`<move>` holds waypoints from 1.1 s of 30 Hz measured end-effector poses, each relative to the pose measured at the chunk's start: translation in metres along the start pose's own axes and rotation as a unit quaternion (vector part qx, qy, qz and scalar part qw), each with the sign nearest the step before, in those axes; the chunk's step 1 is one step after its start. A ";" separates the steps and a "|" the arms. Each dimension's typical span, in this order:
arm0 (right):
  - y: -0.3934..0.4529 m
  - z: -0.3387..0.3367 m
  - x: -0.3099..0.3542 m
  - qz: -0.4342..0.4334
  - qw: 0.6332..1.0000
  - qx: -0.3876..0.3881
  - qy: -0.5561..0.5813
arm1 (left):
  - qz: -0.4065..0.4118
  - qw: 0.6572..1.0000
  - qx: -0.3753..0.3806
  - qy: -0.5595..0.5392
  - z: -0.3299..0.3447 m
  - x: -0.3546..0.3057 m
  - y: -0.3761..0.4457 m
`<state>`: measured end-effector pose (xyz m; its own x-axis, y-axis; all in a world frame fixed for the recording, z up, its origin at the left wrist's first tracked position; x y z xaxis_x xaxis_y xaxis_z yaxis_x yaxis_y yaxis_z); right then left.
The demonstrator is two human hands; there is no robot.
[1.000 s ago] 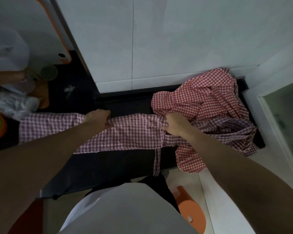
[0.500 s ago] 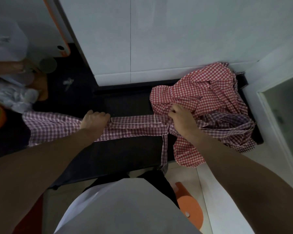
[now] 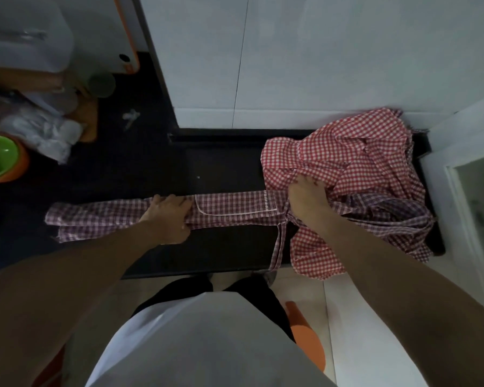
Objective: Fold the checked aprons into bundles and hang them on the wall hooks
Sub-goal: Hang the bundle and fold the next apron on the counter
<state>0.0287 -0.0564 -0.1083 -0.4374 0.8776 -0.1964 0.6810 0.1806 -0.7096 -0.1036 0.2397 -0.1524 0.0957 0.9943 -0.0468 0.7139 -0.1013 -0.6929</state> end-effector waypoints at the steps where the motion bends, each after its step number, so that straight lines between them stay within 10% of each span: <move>1: -0.004 -0.007 0.006 0.028 0.998 0.047 -0.035 | 0.001 1.000 0.004 -0.007 -0.001 0.000 -0.001; 5: -0.019 -0.026 0.044 0.014 0.989 0.049 -0.142 | -0.010 0.998 -0.007 -0.056 -0.008 0.000 -0.001; 9: -0.022 -0.027 0.090 -0.201 0.966 -0.138 0.084 | -0.020 0.996 -0.020 -0.082 -0.005 -0.001 -0.002; 11: -0.018 -0.016 0.104 -0.259 0.948 -0.102 0.152 | -0.035 0.995 -0.027 -0.087 -0.004 0.001 -0.003; 15: -0.005 0.013 0.111 -0.218 0.930 0.043 0.291 | -0.160 0.981 -0.020 -0.103 0.000 0.021 -0.012; 23: 0.008 0.017 0.126 -0.136 0.968 0.039 0.207 | -0.367 0.874 0.092 -0.305 0.005 0.066 -0.027; 33: 0.012 0.018 0.130 -0.135 0.968 0.059 0.206 | -0.379 0.898 0.139 -0.174 0.003 0.080 -0.040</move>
<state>-0.0301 0.0517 -0.1547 -0.3027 0.9124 0.2755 0.4929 0.3973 -0.7741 -0.1263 0.3237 -0.1307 -0.6008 0.7301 0.3257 0.2774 0.5725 -0.7716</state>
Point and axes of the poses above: each hand's wrist, its own y-axis towards the middle knuckle, its own z-axis out of the palm, x = y × z, the point moved 1 cm from there along y, towards the middle knuckle, and after that the axes turned 12 degrees about x, right-handed, at the moved point
